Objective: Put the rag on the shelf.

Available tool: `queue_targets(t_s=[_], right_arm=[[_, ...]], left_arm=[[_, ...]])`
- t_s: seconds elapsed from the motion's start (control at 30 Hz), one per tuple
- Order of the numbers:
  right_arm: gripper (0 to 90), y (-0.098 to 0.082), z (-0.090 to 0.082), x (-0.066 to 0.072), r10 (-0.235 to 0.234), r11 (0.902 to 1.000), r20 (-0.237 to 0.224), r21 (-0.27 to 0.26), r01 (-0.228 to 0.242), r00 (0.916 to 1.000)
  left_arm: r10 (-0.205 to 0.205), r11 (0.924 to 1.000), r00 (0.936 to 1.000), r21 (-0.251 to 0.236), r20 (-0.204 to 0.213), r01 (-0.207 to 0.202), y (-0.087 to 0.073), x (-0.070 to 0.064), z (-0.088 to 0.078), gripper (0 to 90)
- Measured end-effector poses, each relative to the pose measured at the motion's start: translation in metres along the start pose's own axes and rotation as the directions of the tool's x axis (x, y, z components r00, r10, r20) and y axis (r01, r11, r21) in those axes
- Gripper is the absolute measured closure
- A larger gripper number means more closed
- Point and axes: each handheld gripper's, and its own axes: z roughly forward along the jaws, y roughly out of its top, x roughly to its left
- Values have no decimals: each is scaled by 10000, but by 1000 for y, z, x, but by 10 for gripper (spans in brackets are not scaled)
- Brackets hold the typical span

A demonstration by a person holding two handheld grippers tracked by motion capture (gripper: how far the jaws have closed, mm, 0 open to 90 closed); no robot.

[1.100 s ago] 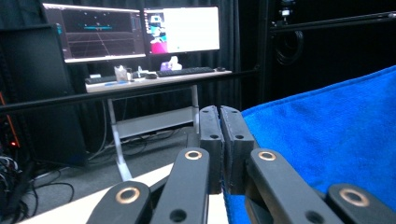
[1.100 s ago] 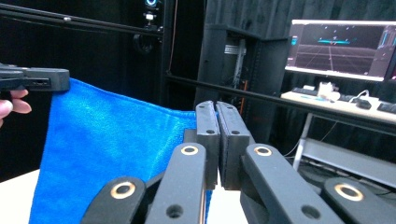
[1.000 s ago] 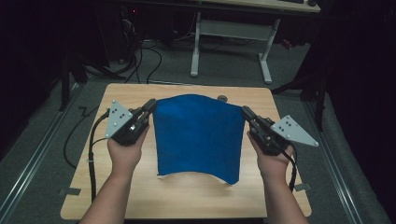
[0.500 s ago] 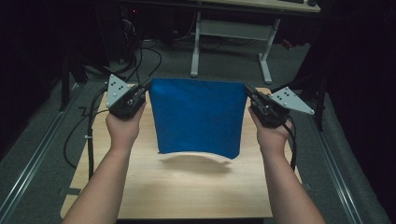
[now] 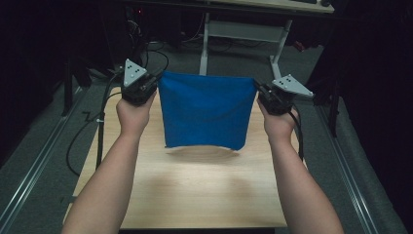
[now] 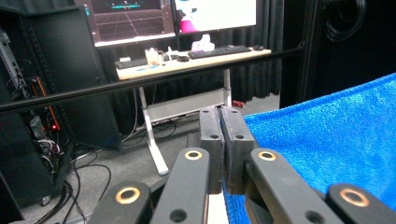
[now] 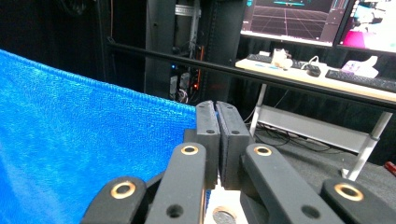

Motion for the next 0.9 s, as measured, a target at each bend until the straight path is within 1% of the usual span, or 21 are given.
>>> queue_targets(t_s=[0.07,0.13,0.17,0.2,0.27,0.33,0.37,0.4,0.47,0.5,0.53,0.57,0.6,0.63,0.7,0.73,0.77,0.8,0.83,0.9], right_arm=[[891,0,6,-2,-121,9999,49,119,121,9999],[890,0,11,-5,-54,9999,30,138,53,10000],[891,-1,13,-7,143,9998,-15,121,-142,9999],[890,-1,16,-8,247,9996,-9,131,-247,9997],[891,-4,23,-9,169,9996,47,205,-170,9998],[890,-9,30,-10,92,9988,94,471,-96,9999],[890,-14,38,-11,63,9973,90,732,-69,9999],[890,-14,38,-11,63,9973,90,732,-69,9999],[890,-19,45,-12,187,9954,50,941,-191,9998],[890,-27,53,-12,52,9917,46,1286,-57,10000],[890,-27,53,-12,52,9917,46,1286,-57,10000],[891,-33,58,-11,2,9873,59,1591,-12,10000],[890,-37,60,-11,-33,9859,50,1672,24,10000],[890,-37,60,-11,-33,9859,50,1672,24,10000],[890,-46,64,-9,-96,9812,15,1926,92,10000],[891,-57,67,-8,-143,9759,-55,2177,152,9999],[891,-57,67,-8,-143,9759,-55,2177,152,9999],[890,-65,67,-7,-92,9720,-111,2347,116,9999],[890,-65,67,-7,-92,9720,-111,2347,116,9999],[890,-73,67,-7,2,9691,-148,2465,35,9999]], left_arm=[[46,10000,10000,74,25,-46,0,2,4,885],[-58,9999,10000,91,30,58,-1,4,9,886],[-92,9997,10000,209,15,91,-1,6,13,886],[-42,9995,10000,318,-14,42,-2,7,16,886],[49,9983,10000,577,-42,-46,-6,9,23,885],[-91,9958,9999,915,-42,94,-14,13,32,885],[-138,9938,9999,1107,-51,142,-18,13,36,885],[-127,9921,9999,1248,-78,136,-21,14,39,885],[-125,9855,9998,1689,-123,144,-32,14,47,885],[-123,9819,9999,1890,-108,141,-37,15,50,885],[-122,9794,9999,2013,-94,139,-41,15,52,885],[-201,9754,9998,2193,-58,209,-46,15,54,884],[-352,9683,9994,2474,-4,342,-58,16,56,885],[-352,9683,9994,2474,-4,342,-58,16,56,884],[-461,9601,9989,2764,81,421,-70,15,57,885],[-478,9577,9988,2847,112,427,-74,15,57,885],[-507,9551,9986,2928,154,440,-77,15,57,885],[-481,9519,9986,3038,237,387,-84,13,56,885],[-481,9519,9986,3038,237,387,-84,13,56,885],[-646,9475,9974,3156,306,517,-91,12,55,884]])
